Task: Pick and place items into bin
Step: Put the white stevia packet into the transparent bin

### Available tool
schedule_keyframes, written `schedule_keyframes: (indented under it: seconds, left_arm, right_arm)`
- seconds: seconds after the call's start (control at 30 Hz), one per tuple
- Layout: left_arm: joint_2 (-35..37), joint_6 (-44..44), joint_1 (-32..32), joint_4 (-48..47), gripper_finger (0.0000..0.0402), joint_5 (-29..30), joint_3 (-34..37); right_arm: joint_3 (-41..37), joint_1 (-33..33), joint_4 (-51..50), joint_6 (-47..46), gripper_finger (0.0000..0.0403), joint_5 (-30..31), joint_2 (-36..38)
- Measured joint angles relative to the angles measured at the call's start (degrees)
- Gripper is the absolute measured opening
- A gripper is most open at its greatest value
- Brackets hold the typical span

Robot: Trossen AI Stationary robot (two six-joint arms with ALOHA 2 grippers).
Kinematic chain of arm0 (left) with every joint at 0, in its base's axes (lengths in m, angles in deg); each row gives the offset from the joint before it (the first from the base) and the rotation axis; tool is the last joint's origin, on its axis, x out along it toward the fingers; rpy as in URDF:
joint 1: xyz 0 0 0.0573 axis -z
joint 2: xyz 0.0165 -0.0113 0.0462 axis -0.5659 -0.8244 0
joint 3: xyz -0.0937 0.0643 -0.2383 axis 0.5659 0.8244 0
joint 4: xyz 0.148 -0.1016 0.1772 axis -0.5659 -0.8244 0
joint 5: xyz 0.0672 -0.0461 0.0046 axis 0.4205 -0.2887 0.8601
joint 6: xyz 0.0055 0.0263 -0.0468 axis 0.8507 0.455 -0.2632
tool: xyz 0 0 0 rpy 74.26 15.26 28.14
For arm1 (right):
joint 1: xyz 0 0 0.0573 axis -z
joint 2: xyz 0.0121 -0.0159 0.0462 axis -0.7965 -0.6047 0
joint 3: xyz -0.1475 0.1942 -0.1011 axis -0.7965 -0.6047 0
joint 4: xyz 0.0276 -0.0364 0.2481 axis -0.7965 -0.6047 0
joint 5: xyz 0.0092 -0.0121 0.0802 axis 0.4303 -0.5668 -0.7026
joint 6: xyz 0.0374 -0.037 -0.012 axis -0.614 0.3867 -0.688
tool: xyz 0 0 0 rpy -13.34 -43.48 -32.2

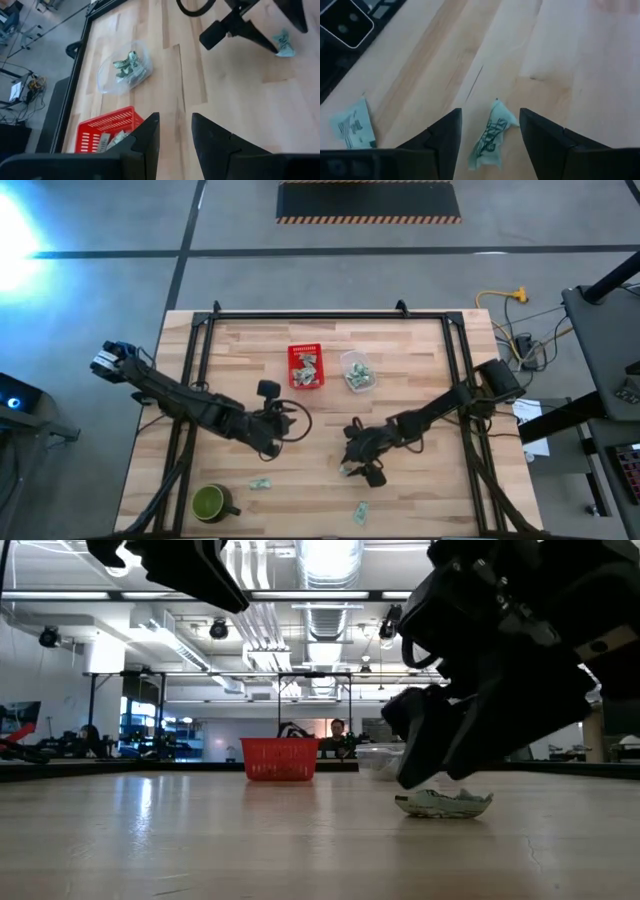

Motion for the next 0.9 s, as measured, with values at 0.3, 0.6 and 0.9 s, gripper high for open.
schedule_keyframes:
  seconds: [0.3, 0.6, 0.9]
  left_arm:
    - [0.0, -1.5, 1.8, -0.3, 0.0096, 0.0, 0.0]
    - [0.0, -2.5, 2.1, -0.5, 0.0096, 0.0, 0.0]
    - [0.0, -2.6, 2.1, -0.5, 0.0096, 0.0, 0.0]
  right_arm:
    - [0.2, -0.1, -0.1, -0.8, 0.0192, 1.2, -0.5]
    - [0.2, -0.7, -1.1, -0.9, 0.0191, 4.9, -0.6]
    - [0.2, -2.7, -1.6, -1.3, 0.0186, 7.5, -0.6]
